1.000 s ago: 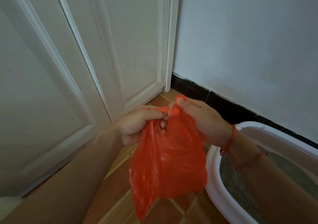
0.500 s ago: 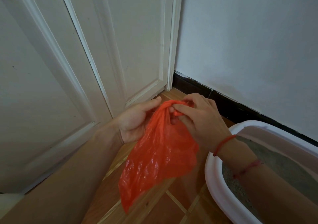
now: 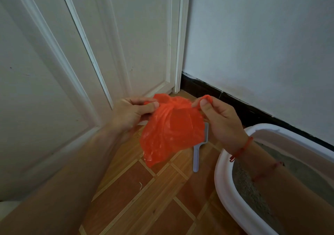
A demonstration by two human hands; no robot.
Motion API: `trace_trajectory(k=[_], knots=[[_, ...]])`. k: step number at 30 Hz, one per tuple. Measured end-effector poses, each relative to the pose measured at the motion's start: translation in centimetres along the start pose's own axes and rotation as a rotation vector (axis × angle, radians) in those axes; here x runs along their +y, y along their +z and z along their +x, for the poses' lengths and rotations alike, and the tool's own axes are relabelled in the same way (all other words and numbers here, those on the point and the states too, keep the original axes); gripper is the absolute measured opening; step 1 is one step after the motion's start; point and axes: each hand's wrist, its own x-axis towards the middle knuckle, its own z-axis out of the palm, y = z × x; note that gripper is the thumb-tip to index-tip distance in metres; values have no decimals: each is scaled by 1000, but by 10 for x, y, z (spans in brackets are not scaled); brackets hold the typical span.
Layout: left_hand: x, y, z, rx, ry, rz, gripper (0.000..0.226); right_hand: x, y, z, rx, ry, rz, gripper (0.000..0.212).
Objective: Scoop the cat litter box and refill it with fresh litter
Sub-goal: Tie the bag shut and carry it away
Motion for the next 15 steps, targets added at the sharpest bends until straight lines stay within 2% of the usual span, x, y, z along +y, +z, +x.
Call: trace_trajectory(k=[5,9,15], knots=[[-9,-28,9,200,58,134,12,13,-19,0,132,144,76,33],[-22,-51,13,298,65,257,4,30,-33,-4,188,261,-10,35],[-35,-65,13,403,67,348,4,42,-36,-5,225,362,-1,37]])
